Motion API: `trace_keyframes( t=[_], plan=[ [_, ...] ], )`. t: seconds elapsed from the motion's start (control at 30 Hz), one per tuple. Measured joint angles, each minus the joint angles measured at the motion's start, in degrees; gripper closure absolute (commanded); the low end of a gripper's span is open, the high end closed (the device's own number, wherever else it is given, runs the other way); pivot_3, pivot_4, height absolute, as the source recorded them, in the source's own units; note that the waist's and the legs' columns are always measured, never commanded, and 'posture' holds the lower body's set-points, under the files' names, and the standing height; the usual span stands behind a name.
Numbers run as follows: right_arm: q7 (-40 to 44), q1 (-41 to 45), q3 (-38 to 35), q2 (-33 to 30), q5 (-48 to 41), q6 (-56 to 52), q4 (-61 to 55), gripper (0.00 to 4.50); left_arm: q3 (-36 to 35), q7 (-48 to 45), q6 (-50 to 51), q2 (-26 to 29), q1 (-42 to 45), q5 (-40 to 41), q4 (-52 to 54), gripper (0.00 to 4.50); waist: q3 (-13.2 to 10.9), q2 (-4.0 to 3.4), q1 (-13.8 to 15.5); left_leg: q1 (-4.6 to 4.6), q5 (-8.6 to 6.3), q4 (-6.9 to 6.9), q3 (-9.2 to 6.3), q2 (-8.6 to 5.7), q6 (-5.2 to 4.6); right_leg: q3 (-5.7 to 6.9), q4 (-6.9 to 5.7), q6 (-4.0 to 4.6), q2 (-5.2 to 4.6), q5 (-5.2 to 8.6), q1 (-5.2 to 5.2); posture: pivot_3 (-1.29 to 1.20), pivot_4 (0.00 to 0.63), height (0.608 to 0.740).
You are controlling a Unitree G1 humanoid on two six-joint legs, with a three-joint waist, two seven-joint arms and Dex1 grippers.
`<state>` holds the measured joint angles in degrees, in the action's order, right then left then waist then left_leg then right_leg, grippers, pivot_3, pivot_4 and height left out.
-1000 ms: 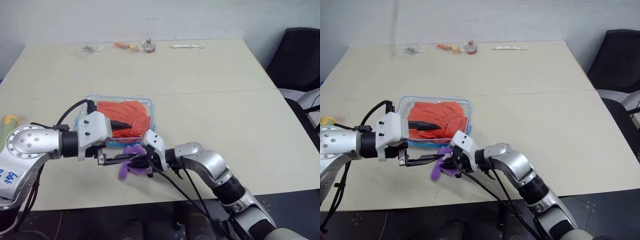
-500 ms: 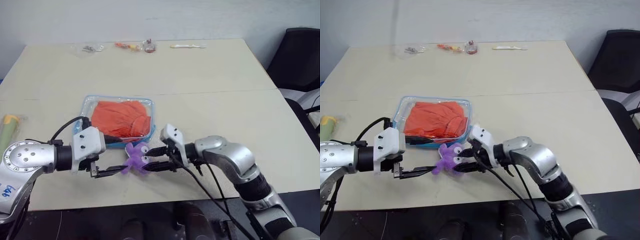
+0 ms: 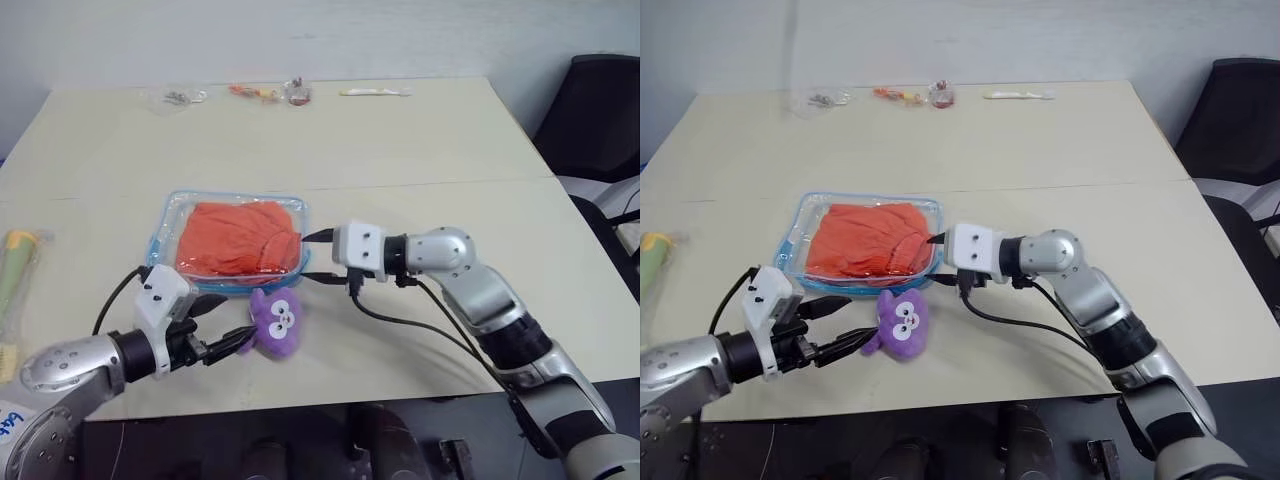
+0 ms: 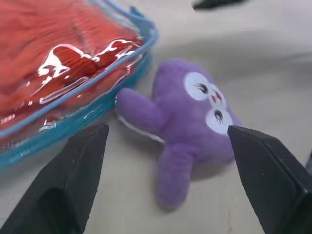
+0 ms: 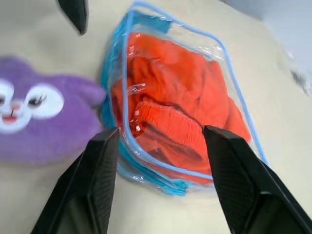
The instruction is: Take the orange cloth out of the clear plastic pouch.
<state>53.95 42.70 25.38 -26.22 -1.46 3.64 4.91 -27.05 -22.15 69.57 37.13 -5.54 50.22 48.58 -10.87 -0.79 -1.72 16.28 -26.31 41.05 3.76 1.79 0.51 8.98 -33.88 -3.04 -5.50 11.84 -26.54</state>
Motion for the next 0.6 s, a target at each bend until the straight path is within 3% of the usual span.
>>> trace_keyframes(
  t=[0.17, 0.37, 0.6],
  plan=[
    [-0.4, 2.2, 1.3, 2.3, 5.9, 15.2, 11.3, 1.73, -3.5, 12.0, 9.3, -5.2, -0.1, 8.4, 3.3, 0.36, 0.0, 0.01, 0.1, 0.03, 0.01, 0.1, -0.15, 0.02, 0.01, -0.2, 0.01, 0.0, -0.05, 0.0, 0.07, 0.0, 0.15, 0.74],
    [-2.5, 4.6, 1.5, 5.8, 10.4, 22.5, 19.3, 1.73, -5.8, 18.3, 10.3, -2.5, -0.2, 16.6, 4.6, 0.36, 0.0, 0.0, 0.0, 0.02, 0.01, 0.09, -0.24, 0.05, 0.03, -0.36, 0.01, 0.01, -0.04, 0.01, 0.06, 0.0, 0.15, 0.74],
    [-5.8, 7.6, 1.6, 9.1, 14.1, 28.3, 29.5, 4.16, -3.9, 25.3, 7.7, 2.5, -2.0, 23.3, 4.4, 0.36, 0.0, -0.02, 0.0, 0.03, 0.01, 0.09, -0.64, 0.01, 0.03, -0.4, 0.02, 0.02, -0.07, 0.01, 0.06, 0.0, 0.15, 0.74]
  ],
)
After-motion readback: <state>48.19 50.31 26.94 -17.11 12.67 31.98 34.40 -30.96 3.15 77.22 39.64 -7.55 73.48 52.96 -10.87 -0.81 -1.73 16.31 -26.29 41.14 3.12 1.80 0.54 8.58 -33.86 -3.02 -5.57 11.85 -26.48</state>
